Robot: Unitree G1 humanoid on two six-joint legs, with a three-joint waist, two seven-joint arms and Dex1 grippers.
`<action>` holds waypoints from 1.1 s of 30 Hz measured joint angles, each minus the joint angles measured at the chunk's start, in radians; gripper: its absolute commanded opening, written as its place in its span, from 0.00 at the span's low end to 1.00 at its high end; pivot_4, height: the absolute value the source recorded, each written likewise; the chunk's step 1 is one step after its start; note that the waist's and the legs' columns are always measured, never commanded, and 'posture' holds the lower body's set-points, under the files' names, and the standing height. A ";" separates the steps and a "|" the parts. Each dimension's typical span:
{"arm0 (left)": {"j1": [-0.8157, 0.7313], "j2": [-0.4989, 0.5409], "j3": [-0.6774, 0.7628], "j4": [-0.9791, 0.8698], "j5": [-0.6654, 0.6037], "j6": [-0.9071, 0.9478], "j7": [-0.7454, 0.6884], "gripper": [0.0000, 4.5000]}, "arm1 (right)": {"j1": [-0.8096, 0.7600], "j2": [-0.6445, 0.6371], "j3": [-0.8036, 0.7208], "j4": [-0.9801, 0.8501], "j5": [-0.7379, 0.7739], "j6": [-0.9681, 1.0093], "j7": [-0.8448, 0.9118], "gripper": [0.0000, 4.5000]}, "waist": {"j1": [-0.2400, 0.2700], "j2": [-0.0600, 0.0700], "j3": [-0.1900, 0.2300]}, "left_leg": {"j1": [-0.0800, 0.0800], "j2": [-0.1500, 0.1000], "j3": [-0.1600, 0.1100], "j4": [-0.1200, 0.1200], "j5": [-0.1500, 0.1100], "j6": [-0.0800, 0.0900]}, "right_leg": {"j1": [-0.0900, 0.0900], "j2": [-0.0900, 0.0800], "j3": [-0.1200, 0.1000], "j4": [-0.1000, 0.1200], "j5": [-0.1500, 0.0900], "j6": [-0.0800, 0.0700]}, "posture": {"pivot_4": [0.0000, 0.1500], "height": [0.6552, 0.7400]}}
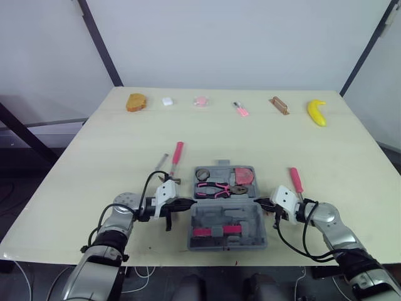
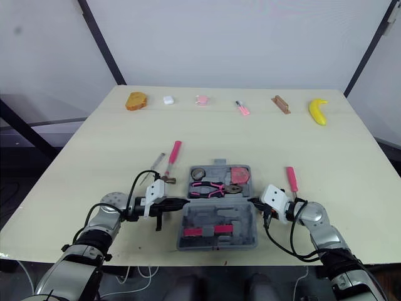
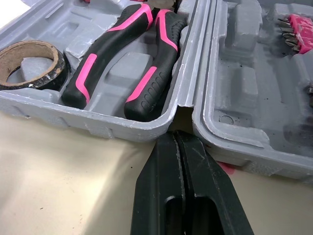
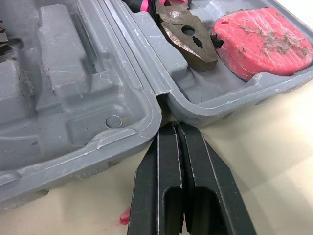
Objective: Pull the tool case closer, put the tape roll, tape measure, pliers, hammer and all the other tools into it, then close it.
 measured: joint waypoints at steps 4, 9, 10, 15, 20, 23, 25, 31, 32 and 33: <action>0.000 0.001 0.000 -0.001 0.000 0.002 -0.001 0.00 | -0.001 -0.001 0.000 0.000 -0.003 0.000 -0.003 0.01 | 0.000 0.000 0.000 | 0.000 0.000 0.000 0.000 0.000 0.000 | 0.000 0.000 0.000 0.000 0.000 0.000 | 1.00 1.00; 0.007 0.012 0.000 -0.033 -0.001 0.005 -0.011 0.00 | 0.003 -0.011 -0.009 -0.013 0.007 0.007 -0.001 0.01 | 0.000 0.000 0.000 | 0.000 0.000 0.000 0.000 0.000 0.000 | 0.000 0.000 0.000 0.000 0.000 0.000 | 1.00 1.00; 0.009 0.015 0.000 -0.041 -0.002 0.006 -0.013 0.00 | 0.004 -0.015 -0.014 -0.015 0.011 0.008 -0.001 0.01 | 0.000 0.000 0.000 | 0.000 0.000 0.000 0.000 0.000 0.000 | 0.000 0.000 0.000 0.000 0.000 0.000 | 1.00 1.00; 0.040 0.030 0.015 -0.090 -0.021 0.026 -0.017 0.00 | 0.021 -0.043 -0.053 -0.056 0.049 0.022 -0.001 0.01 | 0.001 0.001 0.000 | 0.000 0.000 0.000 0.000 0.000 0.000 | 0.000 0.000 0.000 0.000 0.000 0.000 | 1.00 1.00; 0.091 0.057 0.034 -0.156 -0.054 0.051 -0.023 0.00 | 0.078 -0.062 -0.089 -0.109 0.097 0.054 0.003 0.01 | 0.001 0.001 0.001 | 0.000 0.000 -0.001 0.000 0.000 0.000 | 0.000 -0.001 0.000 0.000 0.000 0.000 | 1.00 1.00; 0.130 0.081 0.056 -0.195 -0.072 0.066 -0.030 0.00 | 0.123 -0.079 -0.117 -0.158 0.136 0.077 0.007 0.01 | 0.001 0.001 0.001 | 0.000 0.000 -0.001 0.000 0.000 0.000 | 0.000 -0.001 0.000 0.000 0.000 0.000 | 1.00 1.00; 0.150 0.093 0.069 -0.217 -0.091 0.080 -0.031 0.00 | 0.150 -0.084 -0.138 -0.181 0.156 0.092 0.007 0.01 | 0.001 0.001 0.001 | 0.000 0.000 -0.001 0.000 0.000 0.000 | 0.000 -0.001 0.000 0.000 0.000 0.000 | 1.00 1.00; 0.270 0.120 0.134 -0.325 -0.168 0.155 -0.028 0.00 | 0.292 -0.100 -0.226 -0.278 0.251 0.132 0.006 0.01 | 0.002 0.001 0.001 | 0.001 0.001 -0.003 0.000 0.000 0.000 | 0.000 -0.001 0.001 0.000 0.000 0.000 | 1.00 1.00; 0.276 0.123 0.135 -0.326 -0.171 0.160 -0.026 0.00 | 0.302 -0.103 -0.231 -0.281 0.254 0.136 0.006 0.01 | 0.002 0.001 0.001 | 0.001 0.001 -0.003 0.000 0.000 0.000 | 0.000 -0.001 0.001 0.000 0.000 0.000 | 1.00 1.00; 0.283 0.125 0.136 -0.335 -0.174 0.165 -0.022 0.00 | 0.312 -0.104 -0.237 -0.286 0.256 0.139 0.006 0.01 | 0.002 0.001 0.001 | 0.001 0.000 -0.003 0.000 0.000 0.000 | 0.000 -0.001 0.001 0.000 0.000 0.000 | 1.00 1.00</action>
